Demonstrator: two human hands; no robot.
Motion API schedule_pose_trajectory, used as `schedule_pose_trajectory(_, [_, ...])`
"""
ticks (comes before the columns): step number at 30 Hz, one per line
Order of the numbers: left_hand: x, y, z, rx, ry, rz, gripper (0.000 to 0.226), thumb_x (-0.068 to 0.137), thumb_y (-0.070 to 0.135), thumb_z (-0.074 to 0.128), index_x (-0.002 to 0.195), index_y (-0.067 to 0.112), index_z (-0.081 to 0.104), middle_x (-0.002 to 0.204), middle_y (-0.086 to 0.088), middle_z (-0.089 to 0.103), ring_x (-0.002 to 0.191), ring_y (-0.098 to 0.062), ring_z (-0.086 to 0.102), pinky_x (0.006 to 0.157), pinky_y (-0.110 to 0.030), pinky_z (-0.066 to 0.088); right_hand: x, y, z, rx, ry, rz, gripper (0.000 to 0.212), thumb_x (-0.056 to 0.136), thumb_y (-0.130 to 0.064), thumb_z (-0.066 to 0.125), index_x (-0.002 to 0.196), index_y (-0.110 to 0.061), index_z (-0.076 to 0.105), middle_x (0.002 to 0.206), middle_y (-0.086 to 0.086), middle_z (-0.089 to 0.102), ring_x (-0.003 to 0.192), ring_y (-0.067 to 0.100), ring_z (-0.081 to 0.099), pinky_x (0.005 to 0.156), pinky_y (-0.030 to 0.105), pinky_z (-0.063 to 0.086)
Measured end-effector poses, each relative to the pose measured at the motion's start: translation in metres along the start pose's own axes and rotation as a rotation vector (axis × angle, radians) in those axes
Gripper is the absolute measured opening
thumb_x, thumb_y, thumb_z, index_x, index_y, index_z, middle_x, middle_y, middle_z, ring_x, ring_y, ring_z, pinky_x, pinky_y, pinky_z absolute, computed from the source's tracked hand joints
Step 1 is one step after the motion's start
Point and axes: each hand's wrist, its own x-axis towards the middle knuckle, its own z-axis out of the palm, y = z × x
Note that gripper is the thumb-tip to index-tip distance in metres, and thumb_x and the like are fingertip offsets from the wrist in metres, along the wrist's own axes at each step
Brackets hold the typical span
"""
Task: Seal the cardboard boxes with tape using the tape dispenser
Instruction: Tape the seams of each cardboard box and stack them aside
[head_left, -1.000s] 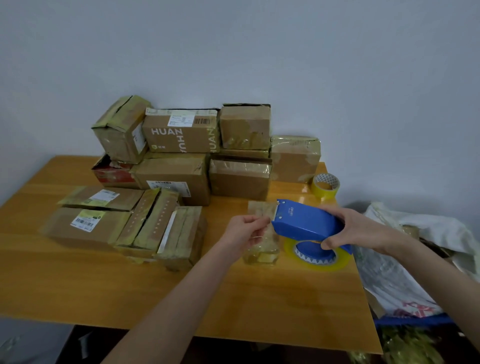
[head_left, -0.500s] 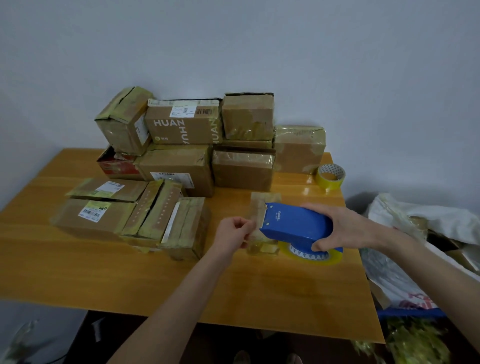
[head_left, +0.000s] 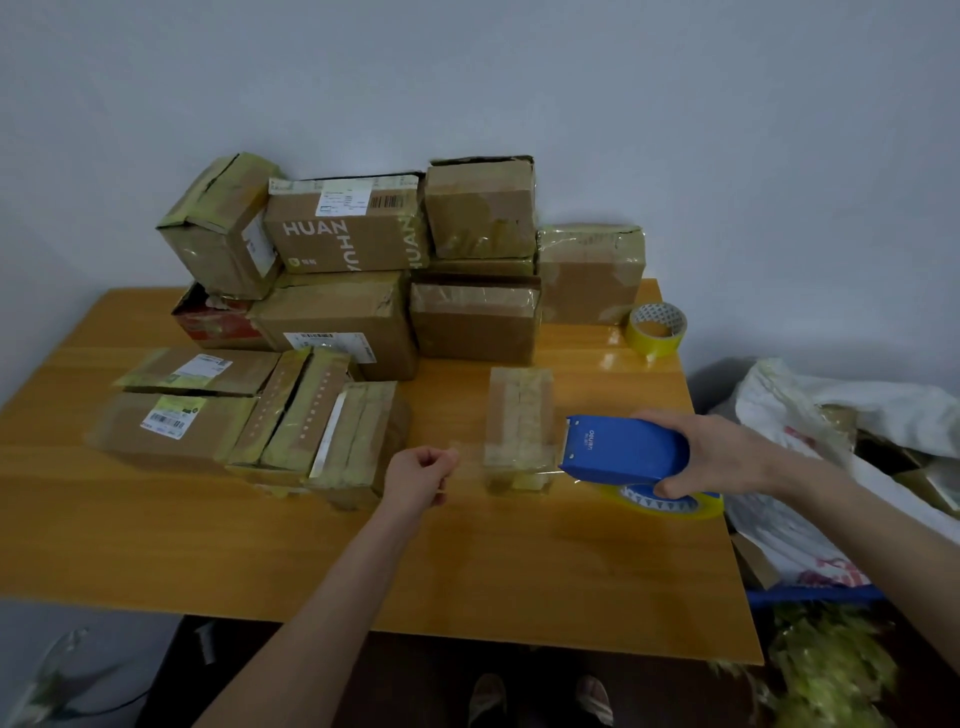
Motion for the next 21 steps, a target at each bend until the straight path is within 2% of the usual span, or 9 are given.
schedule_pose_trajectory(5, [0.011,-0.003,0.010,0.076,-0.003,-0.021,0.032,0.093,0.029,0.063,0.068,0.010,0.057,0.061,-0.003,0.048,0.057,-0.017,0.048,0.058,-0.030,0.049,0.016,0.004,0.016,-0.088,-0.023,0.073,0.081,0.071,-0.031,0.078,0.138,-0.042,0.034,0.110,-0.013,0.057,0.096,0.012,0.058,0.083,0.037,0.053])
schedule_pose_trajectory(11, [0.020,-0.005,0.020,0.149,-0.068,-0.066,0.030,0.092,0.033,0.062,0.074,0.009,0.060,0.066,-0.003,0.053,0.062,-0.016,0.049,0.057,-0.028,0.047,0.029,0.005,0.030,-0.052,-0.072,0.117,0.084,0.069,-0.034,0.077,0.139,-0.043,0.031,0.111,-0.007,0.058,0.099,0.017,0.058,0.087,0.042,0.053])
schedule_pose_trajectory(13, [0.023,-0.004,0.025,0.150,-0.091,-0.084,0.027,0.094,0.030,0.061,0.078,0.007,0.062,0.073,-0.005,0.058,0.063,-0.016,0.050,0.061,-0.032,0.050,0.031,0.006,0.033,-0.053,-0.075,0.128,0.082,0.069,-0.035,0.077,0.137,-0.043,0.032,0.112,-0.005,0.058,0.098,0.018,0.059,0.086,0.043,0.053])
schedule_pose_trajectory(15, [0.024,-0.004,0.027,0.171,-0.106,-0.102,0.029,0.094,0.031,0.060,0.096,0.003,0.065,0.080,-0.007,0.063,0.059,-0.016,0.052,0.062,-0.036,0.054,0.031,0.007,0.034,-0.058,-0.072,0.142,0.083,0.069,-0.036,0.077,0.138,-0.042,0.032,0.113,-0.004,0.058,0.099,0.019,0.059,0.087,0.044,0.053])
schedule_pose_trajectory(16, [0.024,-0.004,0.025,0.229,-0.119,-0.104,0.039,0.094,0.036,0.059,0.117,0.004,0.061,0.079,-0.007,0.064,0.057,-0.017,0.054,0.057,-0.035,0.055,0.031,0.008,0.034,-0.063,-0.071,0.145,0.083,0.069,-0.036,0.077,0.138,-0.040,0.032,0.113,-0.005,0.057,0.100,0.019,0.058,0.087,0.043,0.053])
schedule_pose_trajectory(17, [0.024,-0.005,0.021,0.323,-0.132,-0.092,0.054,0.093,0.041,0.059,0.137,0.012,0.048,0.078,-0.006,0.065,0.057,-0.018,0.056,0.052,-0.032,0.051,0.031,0.008,0.034,-0.066,-0.065,0.147,0.081,0.070,-0.034,0.077,0.138,-0.039,0.033,0.113,-0.005,0.057,0.100,0.019,0.058,0.087,0.042,0.053])
schedule_pose_trajectory(18, [0.022,-0.006,0.017,0.452,-0.120,-0.054,0.067,0.092,0.044,0.060,0.147,0.018,0.034,0.081,-0.007,0.066,0.060,-0.018,0.059,0.052,-0.030,0.050,0.031,0.007,0.033,-0.072,-0.064,0.145,0.079,0.072,-0.033,0.077,0.137,-0.038,0.034,0.113,-0.004,0.057,0.099,0.018,0.058,0.086,0.041,0.053])
schedule_pose_trajectory(19, [0.020,-0.008,0.013,0.581,-0.050,0.025,0.068,0.092,0.042,0.060,0.149,0.021,0.030,0.090,-0.007,0.067,0.069,-0.018,0.061,0.059,-0.028,0.051,0.031,0.006,0.033,-0.076,-0.065,0.139,0.077,0.073,-0.032,0.077,0.137,-0.038,0.034,0.112,-0.005,0.057,0.099,0.018,0.057,0.085,0.040,0.053])
schedule_pose_trajectory(21, [0.010,-0.011,0.013,0.657,0.179,0.344,0.048,0.094,0.025,0.059,0.140,0.018,0.047,0.109,-0.009,0.064,0.084,-0.013,0.058,0.073,-0.025,0.050,0.030,0.006,0.034,-0.099,-0.051,0.117,0.077,0.073,-0.035,0.077,0.138,-0.037,0.034,0.112,-0.006,0.057,0.099,0.018,0.057,0.085,0.040,0.053])
